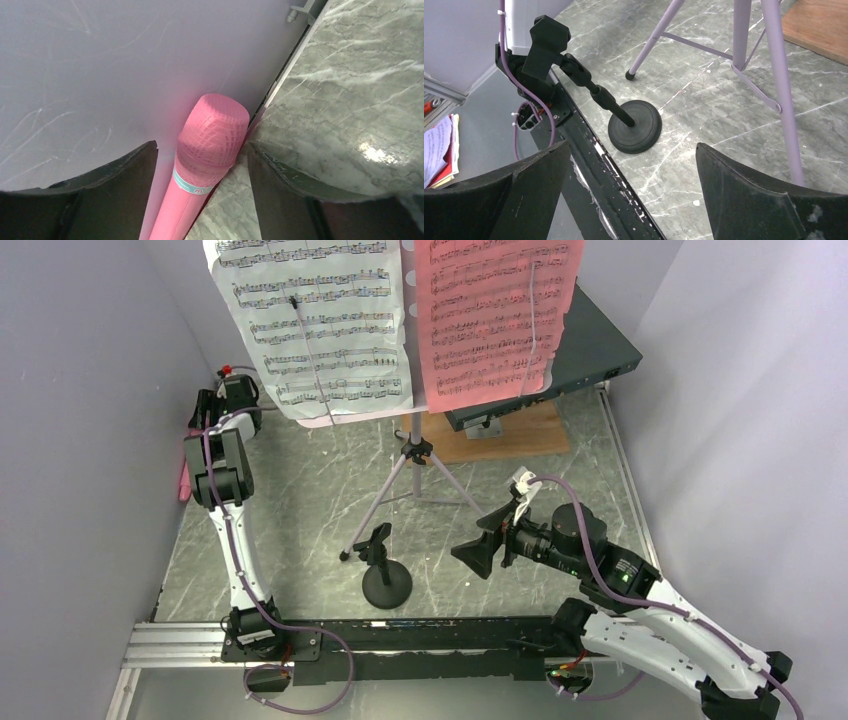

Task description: Set up the instrument practice props

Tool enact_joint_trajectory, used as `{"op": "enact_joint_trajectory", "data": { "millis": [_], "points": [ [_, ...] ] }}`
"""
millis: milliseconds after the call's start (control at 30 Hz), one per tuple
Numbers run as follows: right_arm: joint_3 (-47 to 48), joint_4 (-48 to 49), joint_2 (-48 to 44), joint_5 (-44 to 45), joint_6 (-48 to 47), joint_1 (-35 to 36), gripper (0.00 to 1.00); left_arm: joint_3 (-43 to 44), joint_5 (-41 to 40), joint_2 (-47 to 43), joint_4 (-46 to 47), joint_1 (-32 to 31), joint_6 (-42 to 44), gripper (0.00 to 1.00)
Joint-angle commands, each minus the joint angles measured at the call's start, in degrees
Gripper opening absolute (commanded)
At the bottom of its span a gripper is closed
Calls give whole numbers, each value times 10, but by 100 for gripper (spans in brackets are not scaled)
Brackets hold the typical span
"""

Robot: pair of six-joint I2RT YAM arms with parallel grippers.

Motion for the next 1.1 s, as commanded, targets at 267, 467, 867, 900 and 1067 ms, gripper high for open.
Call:
{"op": "enact_joint_trajectory", "data": {
  "millis": [267,467,867,900,1067],
  "points": [
    [31,0,-3,6,-13,-1,99,-38,56,51,-107,18,-18,58],
    [24,1,-15,9,-1,-1,99,-42,75,43,-110,27,-23,60],
    [27,-5,-18,16,2,-1,99,-24,96,43,-140,36,-37,43],
    [25,-4,-19,18,2,-1,99,-25,96,39,-144,35,-41,39],
    [26,8,-7,12,2,-1,99,-50,68,-10,-141,7,-45,21]
  ]
}}
